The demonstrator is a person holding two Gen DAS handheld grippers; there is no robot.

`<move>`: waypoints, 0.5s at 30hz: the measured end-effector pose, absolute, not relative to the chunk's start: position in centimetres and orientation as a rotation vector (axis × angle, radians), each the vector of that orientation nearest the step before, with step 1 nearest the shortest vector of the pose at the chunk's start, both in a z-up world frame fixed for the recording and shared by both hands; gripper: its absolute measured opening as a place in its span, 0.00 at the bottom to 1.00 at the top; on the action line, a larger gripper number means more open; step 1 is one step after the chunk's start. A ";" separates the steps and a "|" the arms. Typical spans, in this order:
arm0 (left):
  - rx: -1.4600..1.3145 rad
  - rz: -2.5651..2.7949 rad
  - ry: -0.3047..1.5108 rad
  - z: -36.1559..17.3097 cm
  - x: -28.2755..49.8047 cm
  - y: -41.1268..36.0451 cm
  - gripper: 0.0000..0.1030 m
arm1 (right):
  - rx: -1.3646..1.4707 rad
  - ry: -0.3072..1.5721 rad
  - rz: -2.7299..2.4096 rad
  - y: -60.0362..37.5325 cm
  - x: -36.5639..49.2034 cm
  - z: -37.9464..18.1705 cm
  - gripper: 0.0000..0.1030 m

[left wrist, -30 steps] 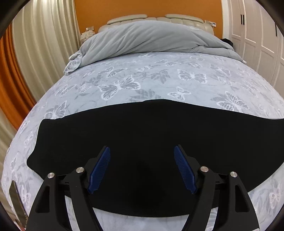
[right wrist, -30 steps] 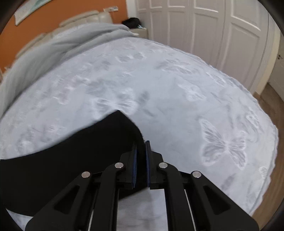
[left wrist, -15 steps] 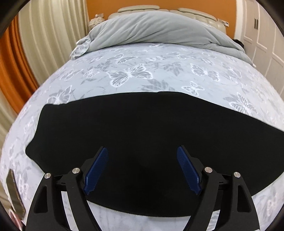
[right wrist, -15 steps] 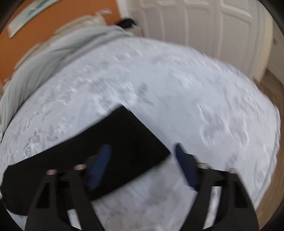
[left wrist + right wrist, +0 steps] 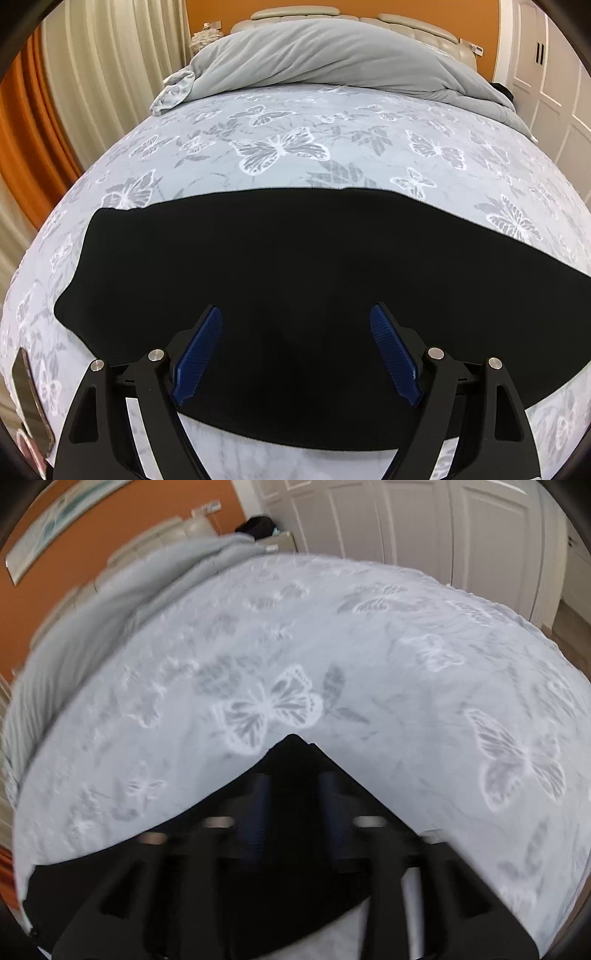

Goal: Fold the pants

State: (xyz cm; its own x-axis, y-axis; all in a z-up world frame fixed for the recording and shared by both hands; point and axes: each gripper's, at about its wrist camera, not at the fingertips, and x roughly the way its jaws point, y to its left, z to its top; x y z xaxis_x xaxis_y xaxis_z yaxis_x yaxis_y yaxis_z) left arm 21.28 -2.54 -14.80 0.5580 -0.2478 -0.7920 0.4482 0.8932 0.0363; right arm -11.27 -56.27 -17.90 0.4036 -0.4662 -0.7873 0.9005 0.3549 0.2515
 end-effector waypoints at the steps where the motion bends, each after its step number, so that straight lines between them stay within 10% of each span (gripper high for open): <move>1: 0.236 -0.414 0.892 -14.7 21.5 -2.4 0.77 | 0.753 0.684 -1.009 -55.8 -12.2 -17.8 0.88; 8: 0.134 -0.432 0.927 -13.6 21.9 -0.5 0.80 | 0.887 0.791 -0.973 -56.4 -15.6 -22.7 0.88; 11: 0.133 -0.399 0.914 -13.6 21.9 0.1 0.81 | 0.803 0.800 -0.942 -55.8 -14.4 -22.2 0.52; 12: 0.135 -0.386 0.911 -13.6 21.9 0.4 0.81 | 0.831 0.784 -0.900 -55.6 -14.1 -21.9 0.21; 15: 0.115 -0.379 0.915 -13.4 22.1 1.4 0.81 | 0.901 0.711 -0.846 -54.7 -13.1 -20.2 0.14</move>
State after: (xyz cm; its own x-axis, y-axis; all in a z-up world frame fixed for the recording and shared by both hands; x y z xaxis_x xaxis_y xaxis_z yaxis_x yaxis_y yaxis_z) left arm 22.07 1.43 -13.36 0.5487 -0.2708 -0.7910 0.3673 0.9280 -0.0629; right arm -13.14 -54.71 -20.18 0.4862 -0.3179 -0.8140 0.8567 0.3571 0.3723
